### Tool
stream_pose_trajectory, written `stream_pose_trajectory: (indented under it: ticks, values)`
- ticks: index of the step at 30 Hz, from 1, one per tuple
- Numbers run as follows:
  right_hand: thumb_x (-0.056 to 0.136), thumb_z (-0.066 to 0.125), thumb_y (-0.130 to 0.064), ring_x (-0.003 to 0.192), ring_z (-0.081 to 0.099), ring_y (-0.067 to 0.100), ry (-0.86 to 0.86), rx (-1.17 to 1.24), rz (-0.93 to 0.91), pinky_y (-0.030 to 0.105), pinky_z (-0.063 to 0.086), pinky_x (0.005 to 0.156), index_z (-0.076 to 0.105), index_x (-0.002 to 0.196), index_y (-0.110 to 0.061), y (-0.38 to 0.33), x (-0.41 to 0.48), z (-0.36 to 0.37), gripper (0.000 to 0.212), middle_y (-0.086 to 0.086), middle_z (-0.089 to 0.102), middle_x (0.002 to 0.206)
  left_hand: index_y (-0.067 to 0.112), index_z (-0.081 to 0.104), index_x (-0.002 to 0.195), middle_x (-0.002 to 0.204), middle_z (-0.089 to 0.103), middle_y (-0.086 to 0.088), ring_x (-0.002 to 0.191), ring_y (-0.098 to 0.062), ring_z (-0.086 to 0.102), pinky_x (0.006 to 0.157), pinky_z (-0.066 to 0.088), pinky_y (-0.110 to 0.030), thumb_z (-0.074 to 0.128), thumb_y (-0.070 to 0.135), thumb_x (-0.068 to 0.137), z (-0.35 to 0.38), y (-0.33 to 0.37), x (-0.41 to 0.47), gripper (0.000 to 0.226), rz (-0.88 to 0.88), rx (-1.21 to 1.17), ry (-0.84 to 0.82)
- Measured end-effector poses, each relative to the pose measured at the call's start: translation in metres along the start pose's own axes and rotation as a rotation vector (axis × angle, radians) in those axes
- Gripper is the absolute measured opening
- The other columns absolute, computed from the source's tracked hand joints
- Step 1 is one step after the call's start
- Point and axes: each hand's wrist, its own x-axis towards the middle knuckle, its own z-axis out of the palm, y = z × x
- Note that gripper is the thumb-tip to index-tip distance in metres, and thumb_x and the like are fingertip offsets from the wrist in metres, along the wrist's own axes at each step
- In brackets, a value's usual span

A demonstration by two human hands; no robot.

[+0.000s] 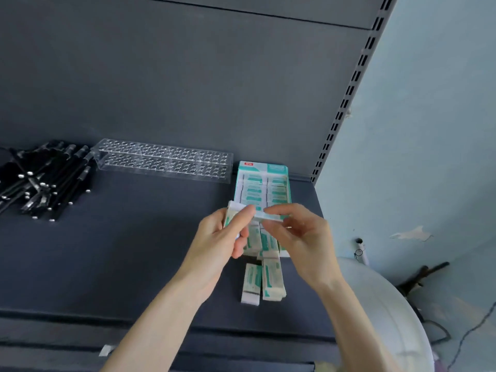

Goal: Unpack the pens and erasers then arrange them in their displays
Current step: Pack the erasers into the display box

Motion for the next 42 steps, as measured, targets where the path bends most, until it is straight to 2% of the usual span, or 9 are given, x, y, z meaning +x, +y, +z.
stream_pose_trajectory:
  ticks: [2, 6, 10, 16, 23, 28, 33, 36, 42]
  values:
    - [0.079, 0.070, 0.001, 0.074, 0.063, 0.004, 0.006, -0.004, -0.032, 0.016, 0.050, 0.068, 0.069, 0.083, -0.023, 0.001, 0.015, 0.008, 0.025, -0.006, 0.065, 0.092, 0.020, 0.069, 0.069, 0.061, 0.043, 0.004, 0.053, -0.009, 0.033, 0.048, 0.030, -0.020, 0.066, 0.032, 0.086, -0.013, 0.004, 0.020, 0.021, 0.014, 0.041, -0.043]
    - [0.080, 0.070, -0.002, 0.086, 0.065, 0.008, -0.007, -0.010, -0.013, 0.017, 0.051, 0.073, 0.071, 0.086, -0.024, 0.011, 0.040, 0.018, 0.022, -0.007, 0.064, 0.096, 0.003, 0.068, 0.095, 0.067, 0.041, -0.004, 0.061, -0.013, 0.032, 0.057, 0.028, -0.026, 0.067, 0.027, 0.085, -0.036, 0.005, 0.056, 0.025, 0.052, 0.068, -0.117]
    - [0.077, 0.074, -0.008, 0.084, 0.066, 0.007, 0.044, -0.142, 0.073, 0.022, 0.053, 0.077, 0.068, 0.085, -0.029, 0.022, 0.061, 0.017, 0.023, -0.008, 0.069, 0.094, 0.018, 0.068, 0.087, 0.056, 0.054, 0.017, 0.054, -0.004, 0.041, 0.054, 0.036, -0.016, 0.064, 0.017, 0.089, -0.042, 0.004, 0.082, 0.005, 0.085, 0.188, -0.141]
    - [0.076, 0.076, -0.010, 0.072, 0.058, 0.005, 0.094, -0.636, 0.056, 0.010, 0.046, 0.072, 0.072, 0.088, -0.013, 0.043, 0.109, 0.017, 0.014, -0.009, 0.065, 0.087, 0.013, 0.055, 0.084, 0.071, 0.057, 0.000, 0.051, -0.003, 0.044, 0.049, 0.039, -0.014, 0.050, 0.015, 0.094, -0.041, -0.013, 0.104, 0.011, 0.005, 0.111, 0.119]
    - [0.084, 0.068, -0.008, 0.078, 0.059, 0.006, -0.049, -0.736, 0.092, -0.002, 0.040, 0.070, 0.073, 0.097, -0.010, 0.059, 0.126, 0.021, 0.014, -0.005, 0.057, 0.105, 0.018, 0.060, 0.090, 0.066, 0.062, 0.007, 0.057, -0.003, 0.051, 0.054, 0.044, -0.016, 0.048, 0.014, 0.096, -0.041, -0.029, 0.103, 0.014, 0.045, 0.084, 0.138]
    - [0.086, 0.066, -0.010, 0.085, 0.061, 0.015, -0.056, -0.773, 0.098, 0.016, 0.047, 0.083, 0.073, 0.103, -0.013, 0.062, 0.127, 0.021, 0.018, -0.005, 0.051, 0.104, 0.021, 0.066, 0.099, 0.074, 0.067, 0.002, 0.067, -0.008, 0.060, 0.060, 0.049, -0.018, 0.054, 0.011, 0.095, -0.045, -0.027, 0.105, 0.016, 0.097, 0.082, 0.144]
    - [0.087, 0.066, -0.012, 0.087, 0.058, 0.018, -0.077, -0.791, 0.094, 0.025, 0.050, 0.087, 0.071, 0.106, -0.014, 0.063, 0.126, 0.021, 0.021, -0.002, 0.047, 0.105, 0.014, 0.062, 0.097, 0.078, 0.070, 0.008, 0.064, -0.005, 0.064, 0.055, 0.049, -0.016, 0.064, 0.007, 0.088, -0.045, -0.024, 0.105, 0.011, 0.096, 0.005, 0.177]
    - [0.086, 0.067, -0.016, 0.081, 0.053, 0.011, -0.070, -0.761, 0.094, 0.016, 0.043, 0.080, 0.071, 0.107, -0.015, 0.058, 0.126, 0.021, 0.021, -0.003, 0.048, 0.105, 0.013, 0.063, 0.098, 0.081, 0.073, 0.003, 0.069, -0.008, 0.066, 0.059, 0.050, -0.017, 0.059, 0.004, 0.091, -0.044, -0.023, 0.105, 0.012, 0.063, -0.062, 0.167]
    - [0.089, 0.062, -0.019, 0.070, 0.064, 0.009, -0.082, -0.170, 0.198, 0.021, 0.052, 0.071, 0.068, 0.103, -0.017, 0.031, 0.116, 0.012, 0.016, -0.008, 0.069, 0.083, 0.018, 0.068, 0.107, 0.098, 0.074, -0.002, 0.087, -0.018, 0.071, 0.074, 0.055, -0.022, 0.057, 0.006, 0.091, -0.041, -0.018, 0.100, 0.023, 0.083, -0.104, 0.015]
